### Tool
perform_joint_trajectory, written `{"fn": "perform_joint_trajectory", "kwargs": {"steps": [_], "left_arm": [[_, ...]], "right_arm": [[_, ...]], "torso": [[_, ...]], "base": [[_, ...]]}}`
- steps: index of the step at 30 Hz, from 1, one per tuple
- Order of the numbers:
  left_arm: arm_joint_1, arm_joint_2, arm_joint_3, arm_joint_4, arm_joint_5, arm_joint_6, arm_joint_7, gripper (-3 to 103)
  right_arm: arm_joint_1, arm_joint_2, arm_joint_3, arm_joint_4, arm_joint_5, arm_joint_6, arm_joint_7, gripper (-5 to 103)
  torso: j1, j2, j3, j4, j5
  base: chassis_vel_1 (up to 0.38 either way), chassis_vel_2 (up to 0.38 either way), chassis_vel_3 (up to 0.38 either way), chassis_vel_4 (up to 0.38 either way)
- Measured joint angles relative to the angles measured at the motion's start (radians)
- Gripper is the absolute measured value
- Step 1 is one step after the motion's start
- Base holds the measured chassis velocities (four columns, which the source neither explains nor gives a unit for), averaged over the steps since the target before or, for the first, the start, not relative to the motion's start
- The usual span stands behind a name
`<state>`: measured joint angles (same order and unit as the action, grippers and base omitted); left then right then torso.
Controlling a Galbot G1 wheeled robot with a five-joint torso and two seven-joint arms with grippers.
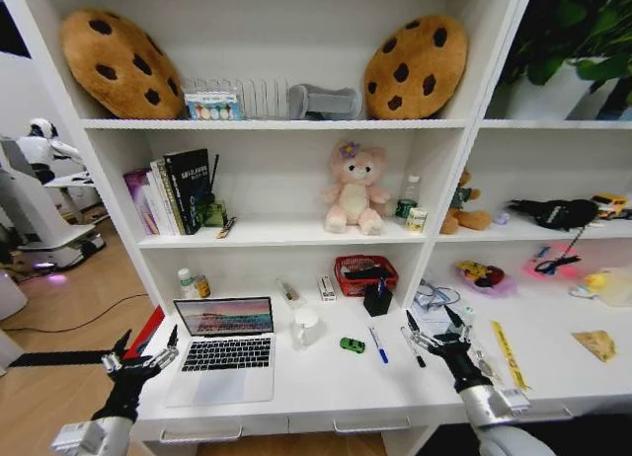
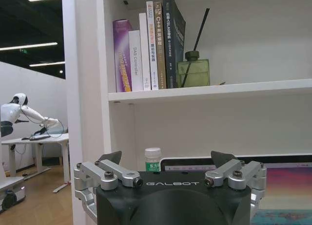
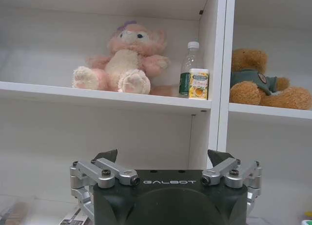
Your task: Organize the objects on the table.
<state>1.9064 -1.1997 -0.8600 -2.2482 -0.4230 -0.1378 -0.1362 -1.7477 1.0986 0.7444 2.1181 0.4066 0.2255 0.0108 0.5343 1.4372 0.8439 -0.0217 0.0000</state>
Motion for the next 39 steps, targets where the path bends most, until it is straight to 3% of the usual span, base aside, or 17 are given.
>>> {"fn": "perform_joint_trajectory", "kwargs": {"steps": [16, 23, 25, 29, 31, 32, 34, 37, 39], "left_arm": [[0.004, 0.018, -0.005, -0.028, -0.007, 0.021, -0.019, 100], [0.006, 0.062, -0.007, -0.042, -0.004, 0.045, -0.021, 81], [0.010, 0.110, -0.012, -0.048, -0.004, 0.058, -0.021, 70], [0.012, 0.159, -0.016, -0.050, -0.004, 0.071, -0.021, 59], [0.018, 0.292, -0.019, -0.049, -0.007, 0.090, -0.022, 48], [0.018, 0.292, -0.019, -0.049, -0.007, 0.090, -0.022, 48], [0.020, 0.393, -0.019, -0.045, -0.014, 0.102, -0.025, 38], [0.018, 0.439, -0.019, -0.043, -0.020, 0.109, -0.027, 32], [0.008, 0.519, -0.018, -0.038, -0.041, 0.125, -0.033, 22]], "right_arm": [[0.010, 0.013, -0.006, -0.013, -0.027, -0.005, 0.018, 100], [-0.001, 0.032, -0.008, -0.014, -0.044, 0.002, 0.019, 100], [-0.009, 0.042, -0.009, -0.019, -0.054, 0.011, 0.019, 100], [-0.014, 0.051, -0.010, -0.025, -0.061, 0.018, 0.019, 100], [-0.021, 0.062, -0.010, -0.031, -0.066, 0.026, 0.019, 100], [-0.021, 0.062, -0.010, -0.031, -0.066, 0.026, 0.019, 100], [-0.023, 0.069, -0.010, -0.039, -0.069, 0.033, 0.019, 100], [-0.024, 0.073, -0.011, -0.044, -0.070, 0.037, 0.019, 100], [-0.028, 0.081, -0.012, -0.054, -0.073, 0.044, 0.019, 100]], "torso": [[0.000, 0.000, 0.000, 0.0002, 0.0000], [0.000, 0.000, 0.000, 0.0002, -0.0002], [0.000, 0.000, 0.000, 0.0002, -0.0002], [0.000, 0.000, 0.000, 0.0001, -0.0002], [0.000, 0.000, 0.000, 0.0001, -0.0002], [0.000, 0.000, 0.000, 0.0001, -0.0002], [0.000, 0.000, 0.000, 0.0000, -0.0003], [0.000, 0.000, 0.000, -0.0001, -0.0001], [0.000, 0.000, 0.000, 0.0000, -0.0002]], "base": [[-0.075, 0.078, 0.087, -0.072], [0.000, 0.000, 0.000, 0.000], [0.000, 0.000, 0.000, 0.000], [0.000, 0.000, 0.000, 0.000], [0.000, 0.000, 0.000, 0.000], [0.000, 0.000, 0.000, 0.000], [0.000, 0.000, 0.000, 0.000], [0.000, 0.000, 0.000, 0.000], [0.000, 0.000, 0.000, 0.000]]}}
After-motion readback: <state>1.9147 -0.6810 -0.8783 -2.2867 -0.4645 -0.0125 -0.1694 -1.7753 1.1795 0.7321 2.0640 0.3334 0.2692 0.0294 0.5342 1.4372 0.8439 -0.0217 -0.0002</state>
